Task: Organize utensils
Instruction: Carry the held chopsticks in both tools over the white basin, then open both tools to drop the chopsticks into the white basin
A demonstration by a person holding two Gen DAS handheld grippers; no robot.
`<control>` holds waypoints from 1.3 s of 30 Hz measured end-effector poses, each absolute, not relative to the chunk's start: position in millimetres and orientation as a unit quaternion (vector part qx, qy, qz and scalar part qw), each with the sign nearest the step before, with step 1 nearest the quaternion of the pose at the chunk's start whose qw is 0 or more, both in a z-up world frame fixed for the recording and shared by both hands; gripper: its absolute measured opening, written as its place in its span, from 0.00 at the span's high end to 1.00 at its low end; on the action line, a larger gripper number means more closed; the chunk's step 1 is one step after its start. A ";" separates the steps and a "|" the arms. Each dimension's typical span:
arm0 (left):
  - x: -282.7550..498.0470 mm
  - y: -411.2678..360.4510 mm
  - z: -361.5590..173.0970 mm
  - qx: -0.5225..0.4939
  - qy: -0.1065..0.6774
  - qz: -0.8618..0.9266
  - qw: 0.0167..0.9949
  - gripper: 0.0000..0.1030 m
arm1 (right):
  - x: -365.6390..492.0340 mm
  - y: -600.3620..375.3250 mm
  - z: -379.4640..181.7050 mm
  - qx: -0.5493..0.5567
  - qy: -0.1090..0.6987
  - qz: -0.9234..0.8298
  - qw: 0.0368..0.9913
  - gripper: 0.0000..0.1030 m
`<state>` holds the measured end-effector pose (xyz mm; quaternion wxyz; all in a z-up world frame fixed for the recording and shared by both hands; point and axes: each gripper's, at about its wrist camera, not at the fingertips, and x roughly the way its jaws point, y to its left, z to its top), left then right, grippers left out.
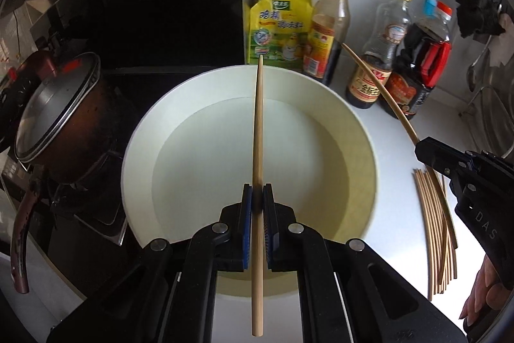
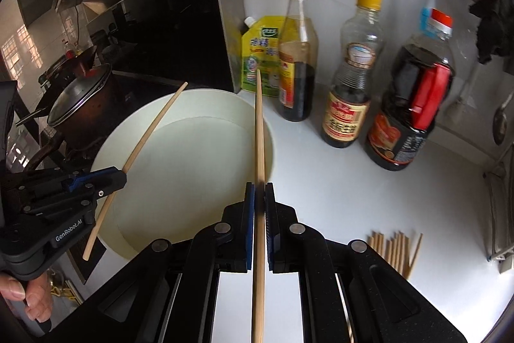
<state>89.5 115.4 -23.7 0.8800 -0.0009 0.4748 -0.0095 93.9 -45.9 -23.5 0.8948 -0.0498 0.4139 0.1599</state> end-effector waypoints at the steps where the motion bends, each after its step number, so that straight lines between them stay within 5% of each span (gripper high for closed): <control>1: 93.9 122.7 -27.8 -0.004 0.479 -0.007 0.878 0.93 | 99.6 -35.5 -27.2 -0.054 0.417 0.167 0.892 0.94; 30: 144.5 170.3 -91.7 -0.028 0.544 -0.008 0.839 0.92 | 174.7 37.0 -112.6 -0.016 0.539 0.167 0.825 0.94; 32: 145.3 170.7 -89.5 -0.028 0.543 -0.003 0.840 0.91 | 175.0 35.3 -111.5 -0.013 0.538 0.165 0.827 0.86; 35: 143.8 172.9 -82.3 -0.030 0.536 0.003 0.844 0.73 | 171.6 31.4 -104.4 -0.013 0.528 0.164 0.833 0.74; 39: 138.7 174.2 -69.9 -0.029 0.518 0.013 0.855 0.42 | 164.2 25.2 -95.1 -0.011 0.514 0.168 0.841 0.72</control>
